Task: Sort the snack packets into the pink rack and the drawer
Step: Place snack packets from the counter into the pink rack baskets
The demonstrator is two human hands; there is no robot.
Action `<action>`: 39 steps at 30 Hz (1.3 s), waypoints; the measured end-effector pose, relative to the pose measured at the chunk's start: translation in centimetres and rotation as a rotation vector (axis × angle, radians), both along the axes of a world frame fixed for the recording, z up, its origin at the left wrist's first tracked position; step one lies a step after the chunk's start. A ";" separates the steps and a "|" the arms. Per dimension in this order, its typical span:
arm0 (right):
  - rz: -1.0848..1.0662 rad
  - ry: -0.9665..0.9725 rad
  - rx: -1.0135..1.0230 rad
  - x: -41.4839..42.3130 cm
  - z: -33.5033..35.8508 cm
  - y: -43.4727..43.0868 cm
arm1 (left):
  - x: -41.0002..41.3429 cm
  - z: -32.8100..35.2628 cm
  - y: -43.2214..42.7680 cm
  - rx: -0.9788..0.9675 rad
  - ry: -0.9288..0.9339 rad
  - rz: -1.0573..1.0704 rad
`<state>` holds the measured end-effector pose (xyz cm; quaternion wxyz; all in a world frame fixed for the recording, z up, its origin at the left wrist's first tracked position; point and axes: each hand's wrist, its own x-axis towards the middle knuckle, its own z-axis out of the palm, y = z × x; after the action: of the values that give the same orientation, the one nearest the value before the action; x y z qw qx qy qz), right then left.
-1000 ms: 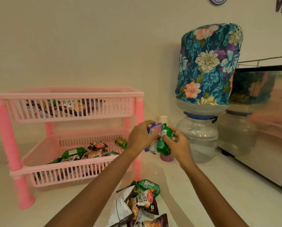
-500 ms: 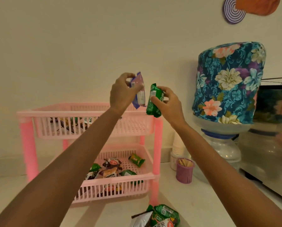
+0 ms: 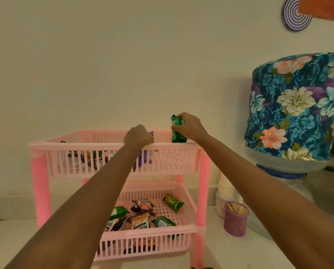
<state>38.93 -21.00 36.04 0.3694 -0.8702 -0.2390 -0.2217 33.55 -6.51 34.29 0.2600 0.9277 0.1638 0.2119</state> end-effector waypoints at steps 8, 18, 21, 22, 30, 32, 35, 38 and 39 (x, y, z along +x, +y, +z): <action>-0.112 0.221 -0.422 3.6 -0.5 1.5 | 0.6 0.7 0.0 0.052 0.293 -0.075; -0.152 -0.169 -0.101 3.4 -0.4 1.4 | 0.3 -1.0 -0.6 0.108 -0.208 0.194; -0.125 -0.401 0.004 1.3 -0.7 1.0 | -0.4 -1.9 -1.0 0.157 -0.356 0.229; -0.100 -0.454 0.000 0.5 -1.1 1.0 | -0.7 -2.4 -1.2 0.194 -0.400 0.228; -0.002 -0.537 -0.005 -4.6 -7.7 -1.3 | -3.9 -8.5 -2.8 0.456 -0.592 0.128; 0.005 -0.546 -0.072 -5.8 -9.3 -1.9 | -4.5 -10.6 -3.4 0.481 -0.575 0.091; 0.007 -0.525 -0.086 -7.2 -11.8 -2.7 | -5.6 -13.6 -5.0 0.504 -0.540 0.047; 0.010 -0.412 -0.083 -8.4 -14.8 -3.5 | -6.5 -16.8 -6.6 0.517 -0.480 0.012; 0.005 -0.364 -0.091 -8.8 -15.9 -3.8 | -6.8 -18.0 -7.0 0.510 -0.467 -0.009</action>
<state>30.17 -24.82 20.14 0.2810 -0.8309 -0.3138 -0.3635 26.73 -13.56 16.32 0.0513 0.8900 0.0376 0.4515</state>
